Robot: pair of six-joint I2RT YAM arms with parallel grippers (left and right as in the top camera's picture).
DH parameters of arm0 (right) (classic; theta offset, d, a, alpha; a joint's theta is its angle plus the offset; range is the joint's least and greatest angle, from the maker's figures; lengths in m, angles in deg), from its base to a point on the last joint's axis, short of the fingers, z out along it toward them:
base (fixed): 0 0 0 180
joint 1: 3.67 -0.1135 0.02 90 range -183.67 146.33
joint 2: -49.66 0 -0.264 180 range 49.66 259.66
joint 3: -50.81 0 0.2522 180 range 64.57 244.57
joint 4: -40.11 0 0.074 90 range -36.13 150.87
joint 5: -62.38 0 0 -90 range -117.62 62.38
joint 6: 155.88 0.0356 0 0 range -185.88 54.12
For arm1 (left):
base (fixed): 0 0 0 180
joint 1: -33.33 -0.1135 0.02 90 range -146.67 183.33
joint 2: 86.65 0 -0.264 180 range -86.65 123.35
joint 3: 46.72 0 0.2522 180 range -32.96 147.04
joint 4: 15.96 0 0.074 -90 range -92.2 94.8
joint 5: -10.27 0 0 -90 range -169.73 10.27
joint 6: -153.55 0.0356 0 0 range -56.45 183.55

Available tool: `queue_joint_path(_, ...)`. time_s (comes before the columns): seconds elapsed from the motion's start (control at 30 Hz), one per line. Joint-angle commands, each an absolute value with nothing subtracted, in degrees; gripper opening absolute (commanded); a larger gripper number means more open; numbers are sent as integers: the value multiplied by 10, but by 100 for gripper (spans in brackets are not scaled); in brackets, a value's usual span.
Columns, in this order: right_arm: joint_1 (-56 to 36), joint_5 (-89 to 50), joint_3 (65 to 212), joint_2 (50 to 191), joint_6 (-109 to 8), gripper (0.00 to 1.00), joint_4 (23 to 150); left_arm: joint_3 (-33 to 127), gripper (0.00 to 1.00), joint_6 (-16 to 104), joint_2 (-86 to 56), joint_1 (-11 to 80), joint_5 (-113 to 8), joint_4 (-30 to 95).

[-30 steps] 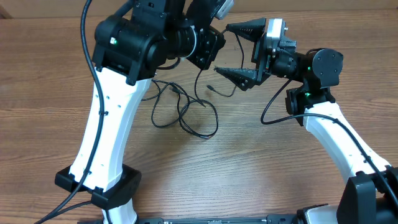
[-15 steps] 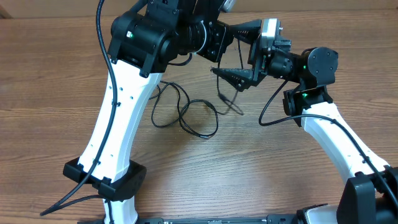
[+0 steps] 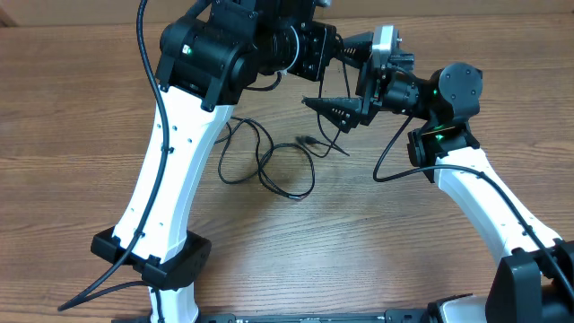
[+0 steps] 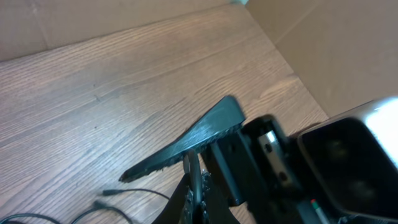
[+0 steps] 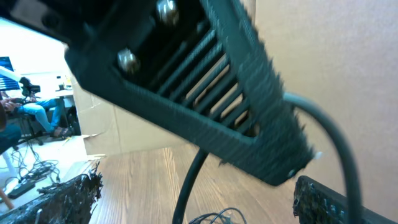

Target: Untangle cables

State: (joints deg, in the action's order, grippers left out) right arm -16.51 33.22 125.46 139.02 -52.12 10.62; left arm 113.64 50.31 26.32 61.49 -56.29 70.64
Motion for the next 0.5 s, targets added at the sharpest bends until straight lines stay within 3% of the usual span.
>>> queue_joint_path(0.0,-172,339,1269,1386,-540,100,114,1137,4,491,269,620,-558,695)
queue_joint_path(0.2,-172,339,1269,1386,-540,90,129,1137,4,491,269,619,-559,693)
queue_joint_path(0.37,-172,339,1269,1386,-542,63,141,1137,4,491,269,618,-559,691)
queue_joint_path(0.47,-172,339,1269,1386,-542,58,141,1137,4,491,269,618,-559,691)
